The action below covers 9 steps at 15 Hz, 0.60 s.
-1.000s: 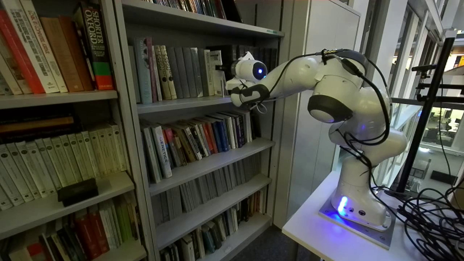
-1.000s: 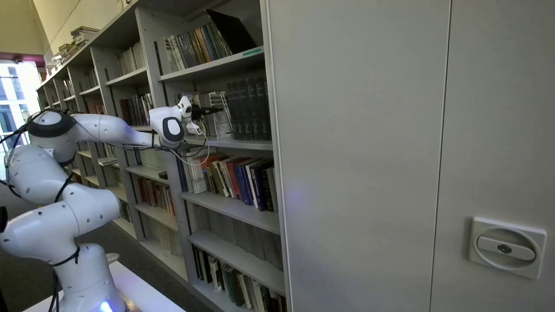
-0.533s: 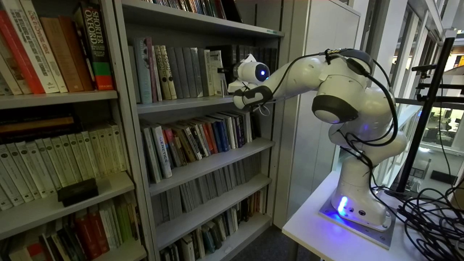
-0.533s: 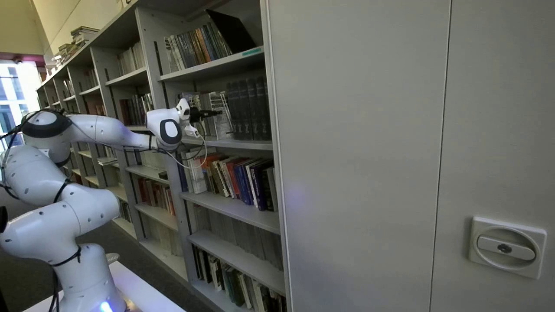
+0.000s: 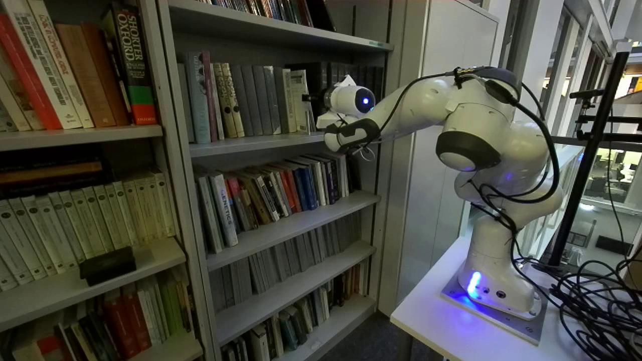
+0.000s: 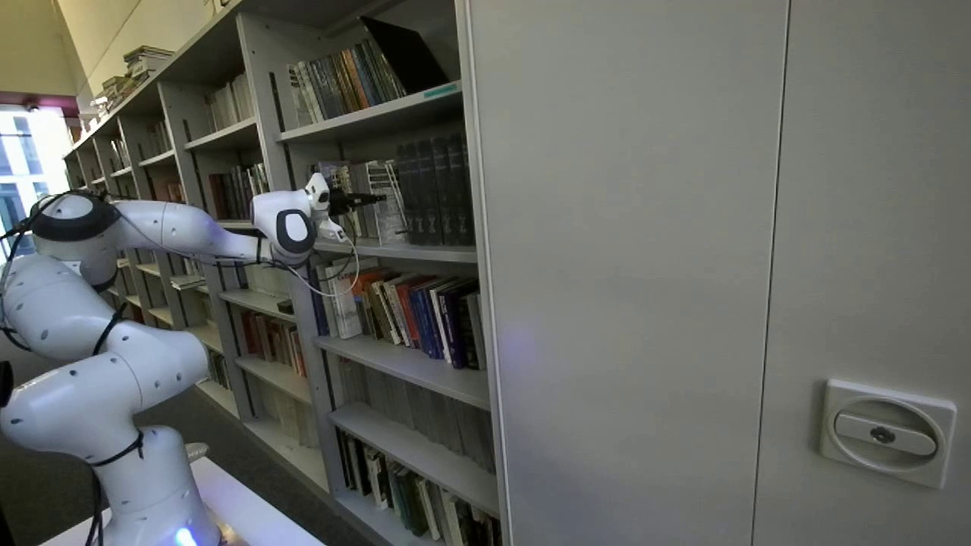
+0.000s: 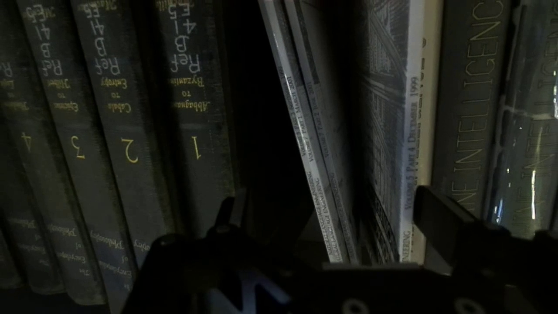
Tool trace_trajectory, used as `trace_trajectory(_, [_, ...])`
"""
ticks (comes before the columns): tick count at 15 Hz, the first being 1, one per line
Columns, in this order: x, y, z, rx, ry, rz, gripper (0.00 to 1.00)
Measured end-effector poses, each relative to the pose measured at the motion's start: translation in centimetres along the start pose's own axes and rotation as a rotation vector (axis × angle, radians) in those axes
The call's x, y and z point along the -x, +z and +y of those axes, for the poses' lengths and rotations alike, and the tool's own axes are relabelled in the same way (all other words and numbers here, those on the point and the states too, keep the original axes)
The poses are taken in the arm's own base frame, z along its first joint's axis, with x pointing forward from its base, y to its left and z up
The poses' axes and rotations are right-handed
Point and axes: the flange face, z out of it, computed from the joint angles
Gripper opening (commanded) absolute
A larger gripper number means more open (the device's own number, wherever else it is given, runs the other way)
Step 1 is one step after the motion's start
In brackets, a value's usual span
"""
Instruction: Move the thin white book to the right
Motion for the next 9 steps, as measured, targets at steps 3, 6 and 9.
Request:
trace_trajectory(3, [-0.07,-0.2,-0.2,-0.005,0.001,0.001,0.6])
trace_trajectory(6, [-0.15,-0.38,-0.4,-0.01,0.002,0.002,0.36])
trace_trajectory(9, [-0.2,-0.42,-0.42,-0.01,0.002,0.003,0.13])
